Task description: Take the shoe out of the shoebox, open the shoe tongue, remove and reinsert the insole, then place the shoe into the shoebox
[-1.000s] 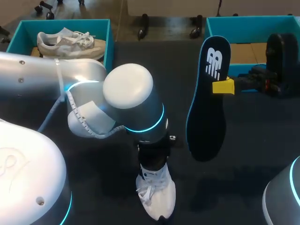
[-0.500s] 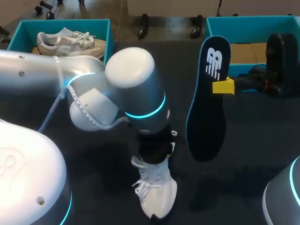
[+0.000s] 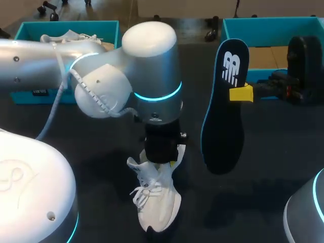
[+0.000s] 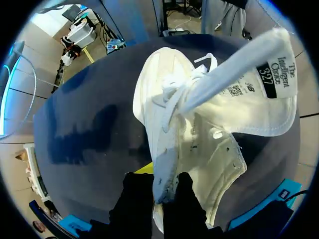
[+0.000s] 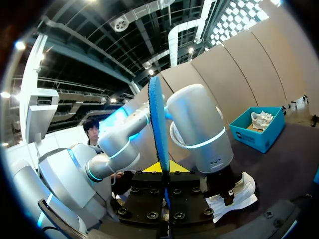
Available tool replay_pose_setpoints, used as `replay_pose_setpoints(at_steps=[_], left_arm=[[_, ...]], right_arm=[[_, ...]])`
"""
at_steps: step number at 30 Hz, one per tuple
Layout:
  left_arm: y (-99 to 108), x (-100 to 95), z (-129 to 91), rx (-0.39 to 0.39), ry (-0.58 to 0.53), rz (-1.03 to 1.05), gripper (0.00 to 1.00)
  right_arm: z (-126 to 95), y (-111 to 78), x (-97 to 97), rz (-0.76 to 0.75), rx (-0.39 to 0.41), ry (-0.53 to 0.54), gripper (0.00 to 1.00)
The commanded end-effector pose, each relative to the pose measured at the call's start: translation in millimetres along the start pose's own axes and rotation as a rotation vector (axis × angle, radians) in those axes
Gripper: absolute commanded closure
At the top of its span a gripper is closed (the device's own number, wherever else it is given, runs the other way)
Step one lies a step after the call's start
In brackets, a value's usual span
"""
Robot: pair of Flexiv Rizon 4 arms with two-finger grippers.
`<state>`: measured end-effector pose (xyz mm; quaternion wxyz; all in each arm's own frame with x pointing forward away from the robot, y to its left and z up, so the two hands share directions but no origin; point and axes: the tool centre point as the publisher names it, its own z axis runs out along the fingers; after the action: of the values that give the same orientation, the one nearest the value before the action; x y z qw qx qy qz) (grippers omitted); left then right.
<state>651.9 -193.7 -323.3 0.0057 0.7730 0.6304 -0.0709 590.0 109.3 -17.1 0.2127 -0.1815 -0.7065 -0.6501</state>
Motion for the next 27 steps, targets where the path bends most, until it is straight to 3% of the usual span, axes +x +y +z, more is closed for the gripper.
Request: replay_pose_setpoints(at_steps=[1,16,27], left_arm=[[3.2,-7.5,5.2,0.020,0.026,-0.005,1.00],[-3.6,4.4,31.4,0.101,0.060,-0.063,1.00],[-1.3,3.8,44.8,0.098,0.123,-0.105,1.00]], right_arm=[[1.9,-0.7,-1.1,-0.001,-0.001,0.000,1.00],[1.9,-0.7,-1.1,-0.001,-0.001,0.000,1.00],[1.9,-0.7,-1.1,-0.001,-0.001,0.000,1.00]])
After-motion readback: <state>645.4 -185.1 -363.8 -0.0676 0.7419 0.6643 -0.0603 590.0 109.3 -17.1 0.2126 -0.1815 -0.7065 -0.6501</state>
